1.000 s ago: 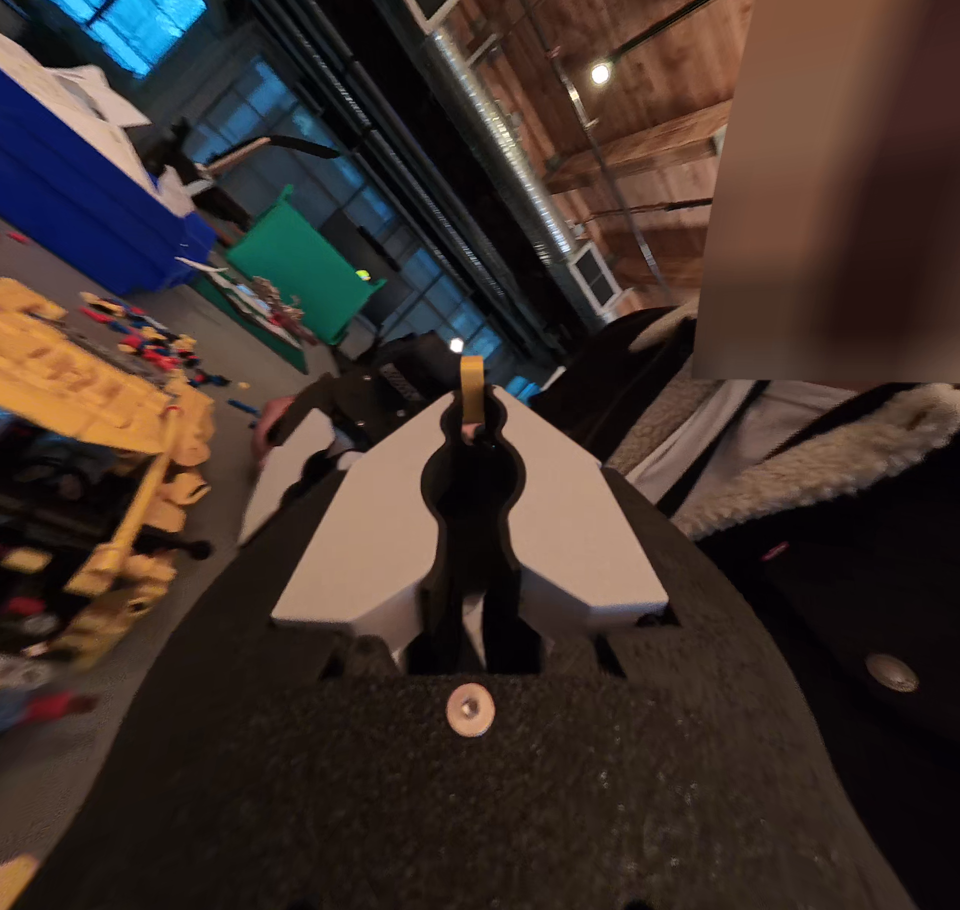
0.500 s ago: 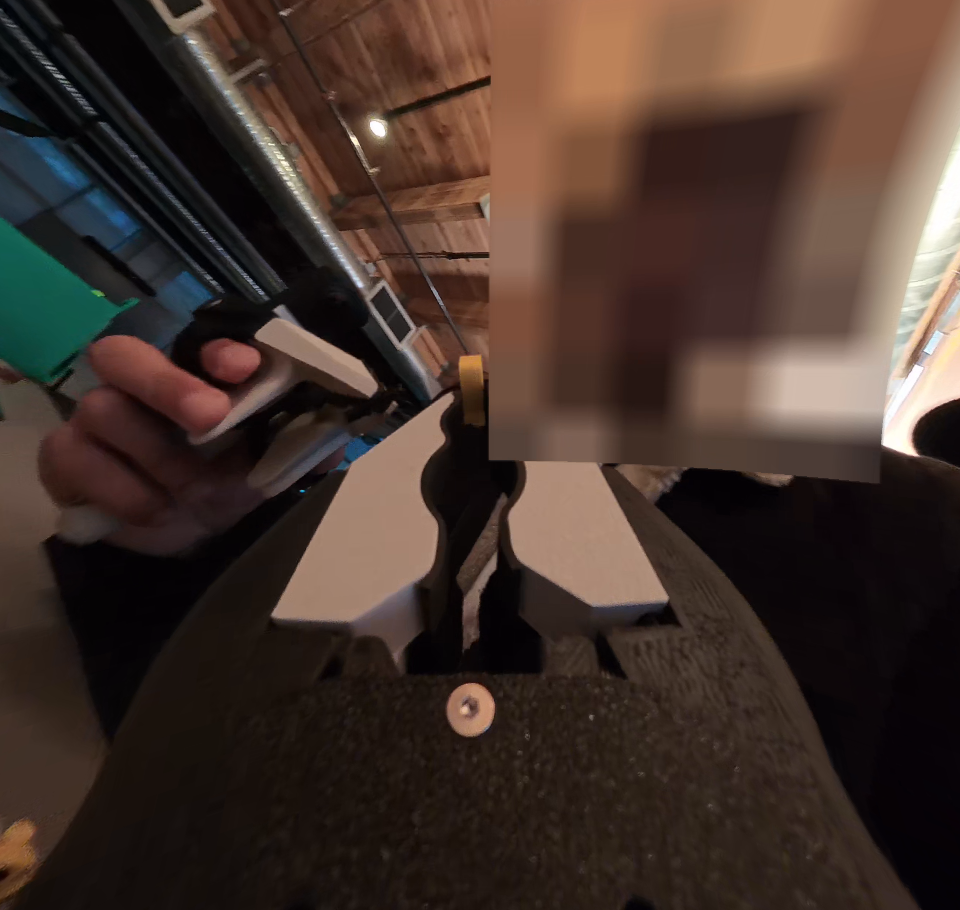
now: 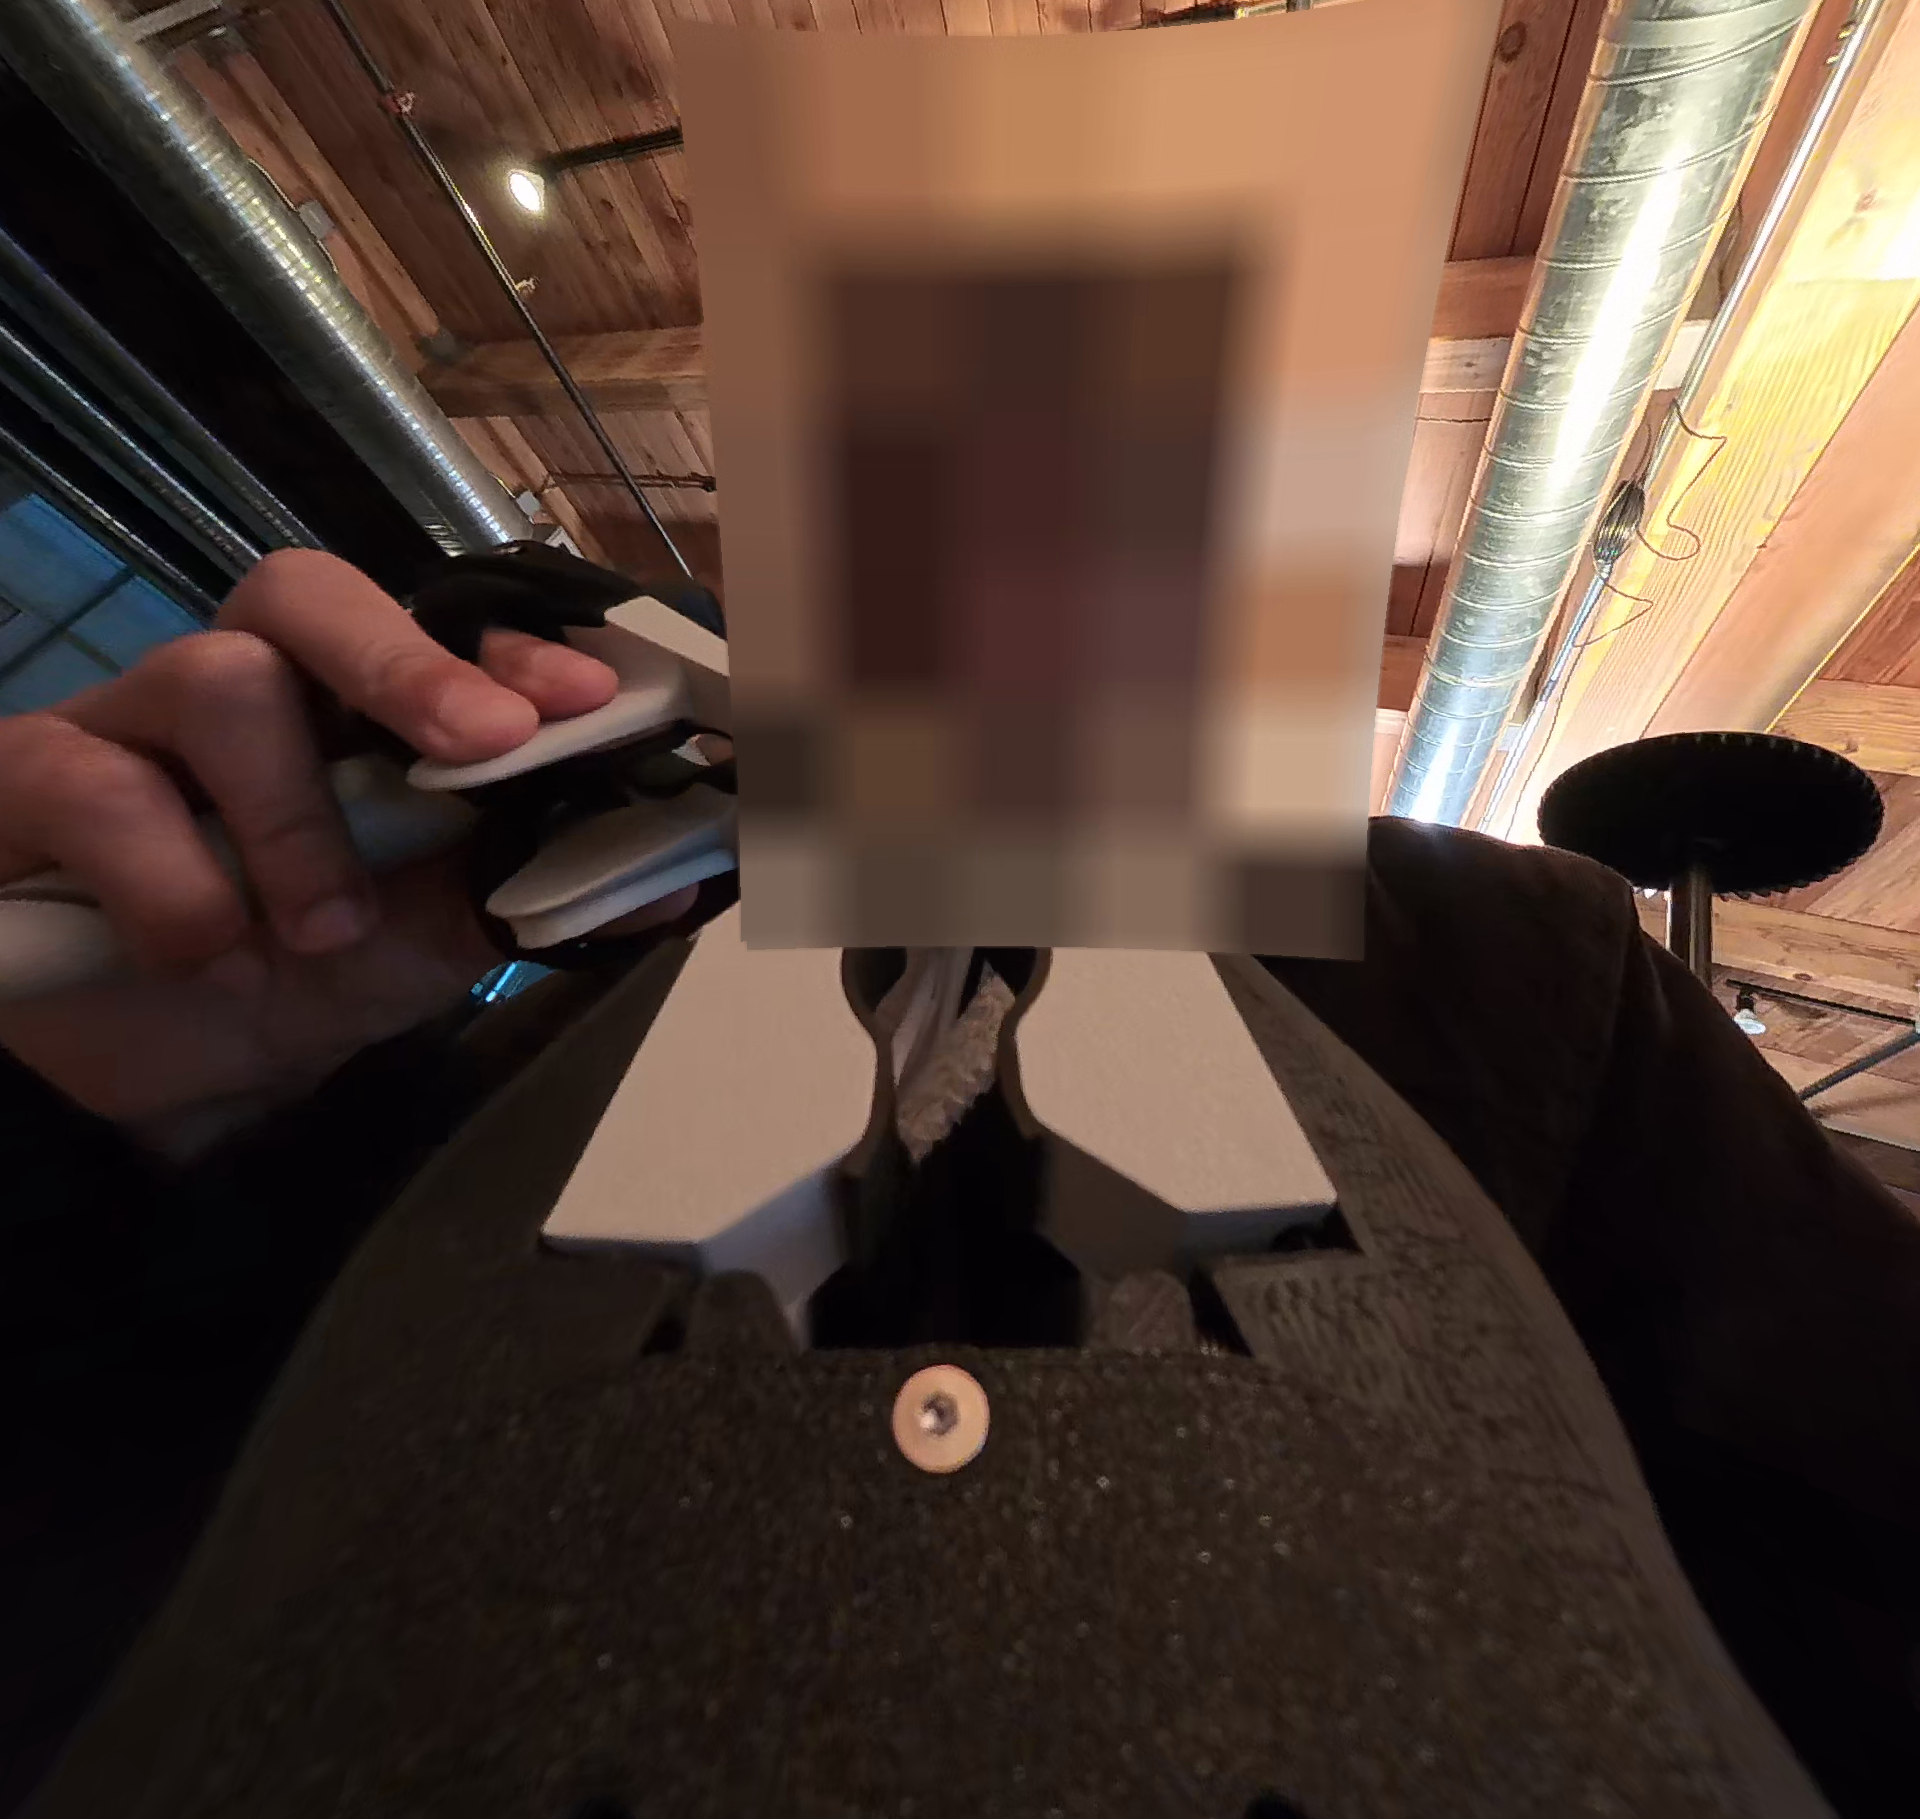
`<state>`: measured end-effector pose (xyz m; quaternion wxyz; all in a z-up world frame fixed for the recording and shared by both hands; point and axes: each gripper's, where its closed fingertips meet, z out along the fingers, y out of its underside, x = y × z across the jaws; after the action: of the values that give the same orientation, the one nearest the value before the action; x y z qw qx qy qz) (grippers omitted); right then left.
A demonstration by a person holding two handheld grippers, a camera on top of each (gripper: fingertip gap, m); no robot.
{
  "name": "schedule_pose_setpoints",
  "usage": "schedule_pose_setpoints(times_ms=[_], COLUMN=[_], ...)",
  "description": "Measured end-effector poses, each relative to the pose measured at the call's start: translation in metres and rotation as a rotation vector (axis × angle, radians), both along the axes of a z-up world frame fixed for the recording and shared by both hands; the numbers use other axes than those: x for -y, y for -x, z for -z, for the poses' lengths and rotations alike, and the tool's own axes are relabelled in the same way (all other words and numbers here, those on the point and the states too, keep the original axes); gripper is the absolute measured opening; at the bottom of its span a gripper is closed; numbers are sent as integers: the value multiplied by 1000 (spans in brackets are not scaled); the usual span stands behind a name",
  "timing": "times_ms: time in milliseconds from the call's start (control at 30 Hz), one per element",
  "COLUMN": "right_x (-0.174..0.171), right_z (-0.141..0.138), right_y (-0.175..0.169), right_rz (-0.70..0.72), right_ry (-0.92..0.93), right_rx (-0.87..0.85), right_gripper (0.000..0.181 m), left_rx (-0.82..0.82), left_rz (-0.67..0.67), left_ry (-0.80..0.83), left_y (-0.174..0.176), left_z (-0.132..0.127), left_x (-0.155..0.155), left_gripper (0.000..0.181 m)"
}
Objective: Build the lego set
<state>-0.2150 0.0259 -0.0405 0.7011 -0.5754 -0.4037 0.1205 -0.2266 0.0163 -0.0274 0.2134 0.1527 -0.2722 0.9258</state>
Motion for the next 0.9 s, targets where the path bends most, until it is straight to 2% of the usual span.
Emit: schedule_pose_setpoints(times_ms=[167, 433, 900], right_x=[5, 16, 13], right_z=[-2, -1, 1], right_y=[5, 9, 6], right_rz=[-14, 33, 95], right_ry=[-20, -72, -98], right_rx=[40, 262, 353], right_gripper=[3, 2, 2], left_rx=[22, 46, 34], left_rz=[40, 103, 114], left_ry=[-12, -47, -32], left_y=[5, 10, 7], left_z=[-1, 2, 4], left_x=[6, 17, 15], left_gripper=[7, 7, 7])
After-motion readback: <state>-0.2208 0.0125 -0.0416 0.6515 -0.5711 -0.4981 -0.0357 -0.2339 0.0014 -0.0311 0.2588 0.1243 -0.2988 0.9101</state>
